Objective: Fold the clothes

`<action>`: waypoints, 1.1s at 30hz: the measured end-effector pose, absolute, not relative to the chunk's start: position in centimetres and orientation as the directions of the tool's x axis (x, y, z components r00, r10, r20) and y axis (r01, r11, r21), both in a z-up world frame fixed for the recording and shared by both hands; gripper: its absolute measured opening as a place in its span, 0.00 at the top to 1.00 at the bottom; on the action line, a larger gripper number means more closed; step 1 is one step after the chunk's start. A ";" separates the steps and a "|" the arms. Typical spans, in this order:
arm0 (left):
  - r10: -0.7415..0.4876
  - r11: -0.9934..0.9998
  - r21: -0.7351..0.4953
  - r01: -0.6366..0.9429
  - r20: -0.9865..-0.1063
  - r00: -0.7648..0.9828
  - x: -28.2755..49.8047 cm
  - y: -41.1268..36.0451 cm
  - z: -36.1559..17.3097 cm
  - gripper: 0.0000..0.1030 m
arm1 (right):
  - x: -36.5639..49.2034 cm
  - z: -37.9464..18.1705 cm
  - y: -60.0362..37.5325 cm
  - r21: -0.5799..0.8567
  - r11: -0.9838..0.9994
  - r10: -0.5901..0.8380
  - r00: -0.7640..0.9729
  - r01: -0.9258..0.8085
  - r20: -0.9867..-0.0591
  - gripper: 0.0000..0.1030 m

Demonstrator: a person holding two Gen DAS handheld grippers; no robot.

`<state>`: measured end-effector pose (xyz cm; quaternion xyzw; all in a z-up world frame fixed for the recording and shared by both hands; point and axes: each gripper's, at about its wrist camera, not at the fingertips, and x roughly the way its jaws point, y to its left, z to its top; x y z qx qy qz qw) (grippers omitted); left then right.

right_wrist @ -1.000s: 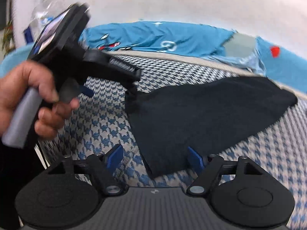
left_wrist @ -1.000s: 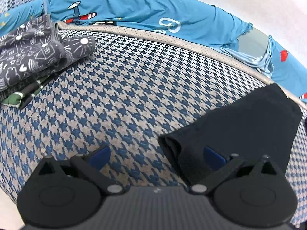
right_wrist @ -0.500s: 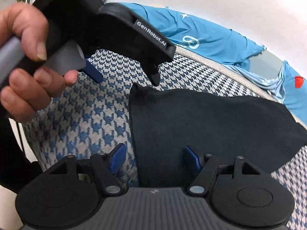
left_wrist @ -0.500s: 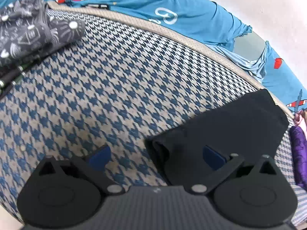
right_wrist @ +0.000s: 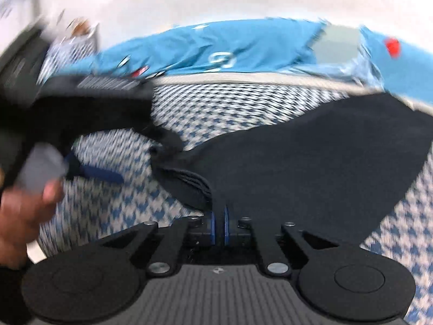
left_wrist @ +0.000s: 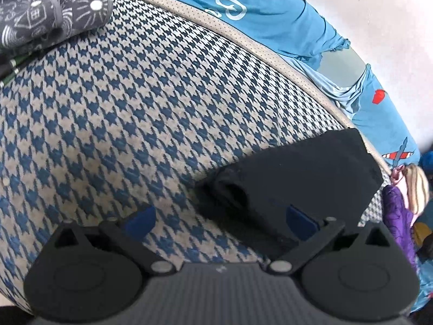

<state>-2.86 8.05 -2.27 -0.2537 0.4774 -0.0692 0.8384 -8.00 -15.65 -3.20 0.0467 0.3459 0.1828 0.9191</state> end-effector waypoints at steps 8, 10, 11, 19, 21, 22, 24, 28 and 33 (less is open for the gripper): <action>-0.457 0.810 -0.577 -0.103 -0.732 0.505 -3.0 7.0 -2.4 0.00 | -7.4 -3.2 -17.9 0.383 0.897 0.424 0.672 -0.220 -0.607 0.94; -0.473 0.802 -0.589 -0.097 -0.726 0.499 -2.8 6.4 -2.6 0.00 | -7.5 -3.1 -18.0 0.388 0.895 0.427 0.672 -0.218 -0.605 0.94; -0.481 0.798 -0.595 -0.094 -0.723 0.496 -2.8 6.1 -2.6 0.00 | -7.6 -3.2 -18.1 0.389 0.895 0.427 0.673 -0.219 -0.604 0.94; -0.470 0.795 -0.595 -0.116 -0.725 0.503 -1.6 4.2 -3.6 0.00 | -7.8 -3.1 -18.6 0.395 0.891 0.433 0.680 -0.224 -0.592 0.94; -0.452 0.804 -0.582 -0.118 -0.729 0.514 -1.3 3.8 -3.8 0.01 | -7.9 -3.0 -18.7 0.390 0.891 0.435 0.683 -0.232 -0.587 0.94; -0.443 0.810 -0.575 -0.118 -0.731 0.520 -1.2 3.6 -3.8 0.05 | -8.0 -3.0 -18.7 0.387 0.891 0.436 0.684 -0.237 -0.585 0.94; -0.432 0.822 -0.560 -0.104 -0.732 0.526 -1.0 3.0 -3.9 0.24 | -8.1 -3.0 -18.8 0.378 0.893 0.436 0.686 -0.246 -0.583 0.94; -0.415 0.837 -0.537 -0.101 -0.744 0.523 -0.9 2.4 -4.4 0.68 | -8.2 -3.2 -18.9 0.349 0.901 0.425 0.688 -0.258 -0.588 0.94; -0.386 0.861 -0.502 -0.084 -0.750 0.537 -1.2 2.0 -4.5 0.83 | -9.1 -3.2 -18.3 0.265 0.910 0.415 0.685 -0.319 -0.599 0.89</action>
